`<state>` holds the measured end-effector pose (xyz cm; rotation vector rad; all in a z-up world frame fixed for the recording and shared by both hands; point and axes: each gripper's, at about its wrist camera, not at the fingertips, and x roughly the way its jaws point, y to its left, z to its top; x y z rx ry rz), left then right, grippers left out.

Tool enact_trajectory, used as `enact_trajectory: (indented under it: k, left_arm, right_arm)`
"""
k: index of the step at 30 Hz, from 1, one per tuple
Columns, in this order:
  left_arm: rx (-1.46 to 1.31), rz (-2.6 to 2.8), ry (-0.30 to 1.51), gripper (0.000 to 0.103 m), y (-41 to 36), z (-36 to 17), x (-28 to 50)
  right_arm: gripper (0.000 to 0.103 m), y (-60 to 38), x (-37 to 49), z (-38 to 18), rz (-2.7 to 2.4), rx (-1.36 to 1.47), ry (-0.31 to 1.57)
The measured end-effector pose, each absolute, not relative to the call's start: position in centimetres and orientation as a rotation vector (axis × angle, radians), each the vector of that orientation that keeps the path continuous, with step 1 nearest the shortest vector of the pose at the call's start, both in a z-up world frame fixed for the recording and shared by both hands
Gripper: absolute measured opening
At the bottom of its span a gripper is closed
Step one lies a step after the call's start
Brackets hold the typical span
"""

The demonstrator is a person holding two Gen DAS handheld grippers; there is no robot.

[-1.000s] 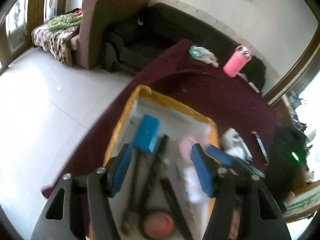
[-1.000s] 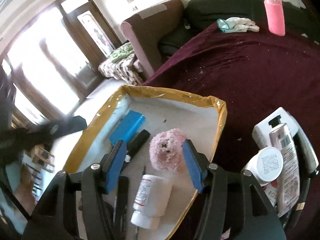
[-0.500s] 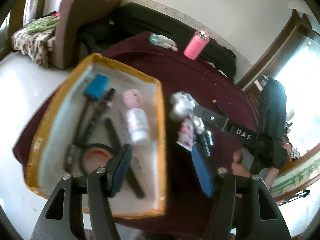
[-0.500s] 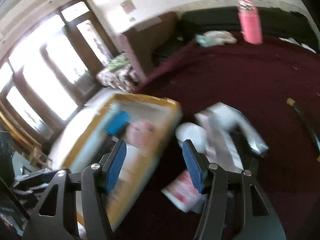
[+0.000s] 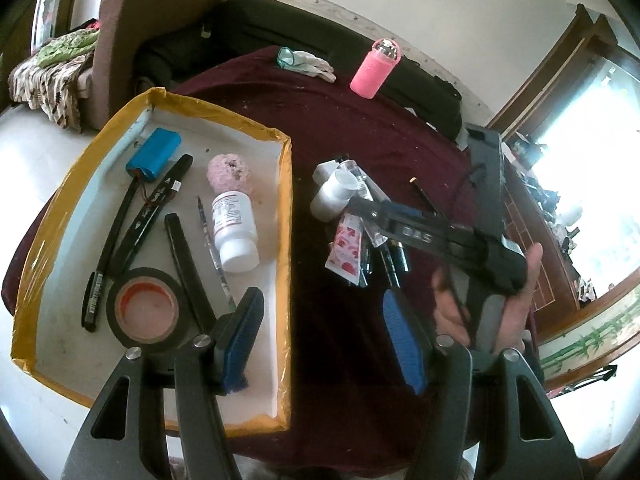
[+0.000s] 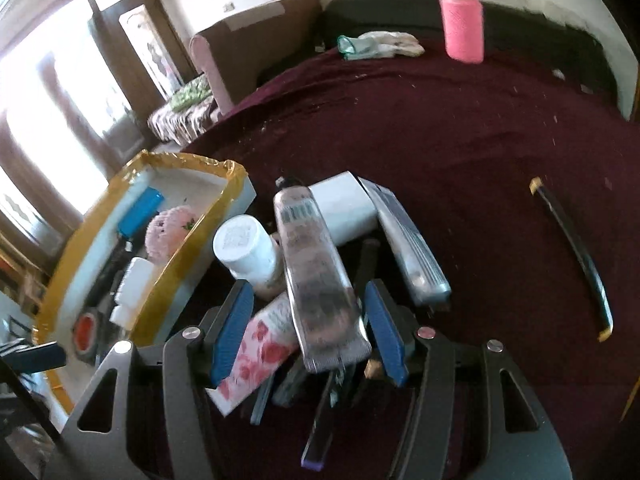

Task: Organize objects
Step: 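Grasp the silver hand cream tube from the pile with the right tool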

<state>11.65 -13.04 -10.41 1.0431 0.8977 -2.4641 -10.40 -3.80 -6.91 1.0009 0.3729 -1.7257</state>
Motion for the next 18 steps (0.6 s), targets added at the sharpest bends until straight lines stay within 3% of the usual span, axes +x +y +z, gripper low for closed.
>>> enact_trajectory:
  k: [3,5,18]
  left_arm:
    - [1.043,-2.457,0.906,0.056,-13.1,-10.5,11.8]
    - [1.052,-2.456,0.903,0.056,-13.0,-10.6,11.7]
    - [1.167,-2.486,0.815,0.056,-10.9,-11.2,7.9]
  right_arm:
    - [0.053,-4.9,-10.4,-7.3,-1.753,0.970,0.430]
    - [0.035,-5.4,-10.8,-7.8,-1.751,0.989,0.445]
    - [0.030,1.9,-14.0,-7.1,-1.777,1.049,0.235]
